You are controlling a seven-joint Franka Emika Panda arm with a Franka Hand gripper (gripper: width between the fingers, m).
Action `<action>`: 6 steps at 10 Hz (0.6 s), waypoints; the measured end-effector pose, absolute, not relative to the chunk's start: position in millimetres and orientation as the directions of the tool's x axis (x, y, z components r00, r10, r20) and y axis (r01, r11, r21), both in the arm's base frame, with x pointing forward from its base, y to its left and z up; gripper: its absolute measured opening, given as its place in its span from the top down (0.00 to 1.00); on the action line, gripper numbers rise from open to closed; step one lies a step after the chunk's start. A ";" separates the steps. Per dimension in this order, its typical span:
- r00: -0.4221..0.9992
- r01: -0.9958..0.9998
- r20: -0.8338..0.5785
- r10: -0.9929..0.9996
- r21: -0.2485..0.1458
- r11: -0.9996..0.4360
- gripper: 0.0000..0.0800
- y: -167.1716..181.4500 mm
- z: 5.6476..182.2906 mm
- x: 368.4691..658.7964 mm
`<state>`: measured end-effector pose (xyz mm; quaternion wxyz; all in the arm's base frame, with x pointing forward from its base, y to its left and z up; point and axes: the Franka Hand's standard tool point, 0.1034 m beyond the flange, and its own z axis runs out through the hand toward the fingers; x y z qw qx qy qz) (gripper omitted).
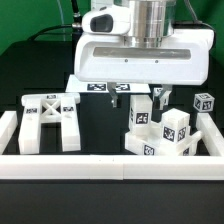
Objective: Assemble chair
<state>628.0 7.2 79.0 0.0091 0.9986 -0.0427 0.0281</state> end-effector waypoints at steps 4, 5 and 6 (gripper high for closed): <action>0.992 -0.116 0.057 -0.115 0.014 -0.993 0.63 7.1 78.8 627.8; 0.986 -0.155 0.057 -0.154 0.011 -0.988 0.63 7.1 78.7 627.7; 0.961 -0.272 0.057 -0.272 -0.002 -0.962 0.63 7.1 78.5 627.4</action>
Offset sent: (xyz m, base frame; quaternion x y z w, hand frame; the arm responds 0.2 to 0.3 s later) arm 0.0000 0.0000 0.0000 0.0000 0.0000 0.0000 1.0000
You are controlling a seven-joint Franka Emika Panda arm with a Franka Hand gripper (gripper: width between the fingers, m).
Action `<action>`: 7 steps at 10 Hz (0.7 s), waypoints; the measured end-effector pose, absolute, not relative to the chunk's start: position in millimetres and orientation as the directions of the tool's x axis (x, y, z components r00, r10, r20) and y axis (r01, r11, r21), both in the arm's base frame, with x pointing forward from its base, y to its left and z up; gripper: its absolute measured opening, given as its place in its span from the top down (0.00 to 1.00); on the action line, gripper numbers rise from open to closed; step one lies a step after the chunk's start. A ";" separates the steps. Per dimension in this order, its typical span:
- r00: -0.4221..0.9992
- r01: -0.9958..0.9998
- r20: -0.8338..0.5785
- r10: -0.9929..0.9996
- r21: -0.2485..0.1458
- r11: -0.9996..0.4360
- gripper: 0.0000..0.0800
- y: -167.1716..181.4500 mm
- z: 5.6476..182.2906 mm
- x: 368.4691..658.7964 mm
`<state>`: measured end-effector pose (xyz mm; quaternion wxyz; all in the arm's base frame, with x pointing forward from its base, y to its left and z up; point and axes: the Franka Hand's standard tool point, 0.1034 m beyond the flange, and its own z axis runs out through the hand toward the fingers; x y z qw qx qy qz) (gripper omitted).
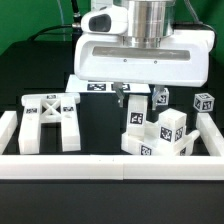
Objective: Assemble chair
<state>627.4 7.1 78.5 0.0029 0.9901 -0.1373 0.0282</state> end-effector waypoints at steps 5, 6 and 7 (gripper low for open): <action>0.686 -0.725 0.046 -0.726 -0.035 -0.687 0.63 14.3 77.9 626.8; 0.597 -0.800 0.042 -0.801 -0.040 -0.599 0.63 14.4 77.9 626.8; 0.480 -0.875 0.028 -0.877 -0.053 -0.481 0.63 14.2 77.4 626.9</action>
Offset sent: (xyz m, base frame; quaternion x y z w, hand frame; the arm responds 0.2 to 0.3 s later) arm -0.0077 0.0036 -0.0029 -0.0061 0.0013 0.2125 0.9771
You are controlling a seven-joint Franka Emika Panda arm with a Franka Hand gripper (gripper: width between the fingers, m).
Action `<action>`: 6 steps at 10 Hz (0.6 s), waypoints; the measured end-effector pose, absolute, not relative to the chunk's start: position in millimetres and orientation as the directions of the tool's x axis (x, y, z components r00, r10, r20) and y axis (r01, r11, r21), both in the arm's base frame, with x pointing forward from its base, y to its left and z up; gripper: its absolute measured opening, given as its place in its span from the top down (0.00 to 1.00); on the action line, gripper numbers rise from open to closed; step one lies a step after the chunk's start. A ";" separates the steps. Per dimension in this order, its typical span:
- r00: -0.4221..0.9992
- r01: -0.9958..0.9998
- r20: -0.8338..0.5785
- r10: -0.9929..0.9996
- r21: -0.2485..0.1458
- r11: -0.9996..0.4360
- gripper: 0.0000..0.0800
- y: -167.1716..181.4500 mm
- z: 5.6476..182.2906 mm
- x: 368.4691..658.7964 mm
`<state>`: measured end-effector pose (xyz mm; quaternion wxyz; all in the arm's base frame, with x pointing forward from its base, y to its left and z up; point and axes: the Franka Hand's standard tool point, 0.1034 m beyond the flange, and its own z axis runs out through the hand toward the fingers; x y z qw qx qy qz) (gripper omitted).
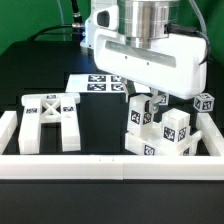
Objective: Assemble chair
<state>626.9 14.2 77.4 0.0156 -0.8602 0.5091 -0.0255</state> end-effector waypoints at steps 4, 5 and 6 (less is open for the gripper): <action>0.151 -0.986 -0.004 -0.988 -0.064 -0.151 0.63 14.3 77.6 627.4; 0.162 -0.985 -0.003 -0.987 -0.064 -0.161 0.63 14.1 77.6 627.4; 0.202 -0.977 -0.001 -0.979 -0.064 -0.202 0.52 14.0 77.6 627.2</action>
Offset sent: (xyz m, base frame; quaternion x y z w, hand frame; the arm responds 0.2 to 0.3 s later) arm -0.0028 0.0004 0.0003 -0.0141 0.0099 0.1895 0.9817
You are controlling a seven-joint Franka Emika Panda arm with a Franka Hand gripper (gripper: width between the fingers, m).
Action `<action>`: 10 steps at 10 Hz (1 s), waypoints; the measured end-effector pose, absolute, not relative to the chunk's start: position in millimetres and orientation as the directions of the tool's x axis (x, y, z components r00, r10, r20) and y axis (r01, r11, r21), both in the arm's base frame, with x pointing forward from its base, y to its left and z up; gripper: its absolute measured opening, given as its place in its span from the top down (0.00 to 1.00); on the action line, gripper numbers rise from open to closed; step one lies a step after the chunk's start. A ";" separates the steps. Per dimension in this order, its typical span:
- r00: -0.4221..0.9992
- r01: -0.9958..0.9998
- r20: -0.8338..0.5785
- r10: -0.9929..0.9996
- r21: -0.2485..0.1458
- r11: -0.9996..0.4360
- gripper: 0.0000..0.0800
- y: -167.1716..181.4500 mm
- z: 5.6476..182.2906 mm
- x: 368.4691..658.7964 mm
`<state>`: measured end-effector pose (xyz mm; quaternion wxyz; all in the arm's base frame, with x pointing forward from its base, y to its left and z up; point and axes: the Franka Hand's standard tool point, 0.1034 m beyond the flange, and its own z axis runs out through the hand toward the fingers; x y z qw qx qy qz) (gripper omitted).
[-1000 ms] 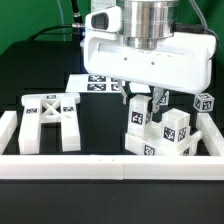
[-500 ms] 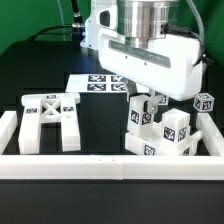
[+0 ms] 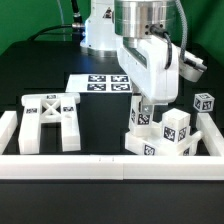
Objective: Assemble chair
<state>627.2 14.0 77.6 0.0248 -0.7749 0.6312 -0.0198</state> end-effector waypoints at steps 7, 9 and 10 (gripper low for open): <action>0.715 -0.697 0.040 -0.698 -0.040 -0.716 0.19 13.9 75.7 626.4; 0.832 -0.552 0.049 -0.553 -0.031 -0.833 0.19 11.4 77.1 628.0; 0.875 -0.480 0.055 -0.480 -0.021 -0.877 0.19 11.0 77.8 628.7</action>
Offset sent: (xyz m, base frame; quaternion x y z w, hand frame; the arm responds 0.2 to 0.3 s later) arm 0.0009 -0.0030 0.0013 -0.0186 0.0269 -0.2817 0.9589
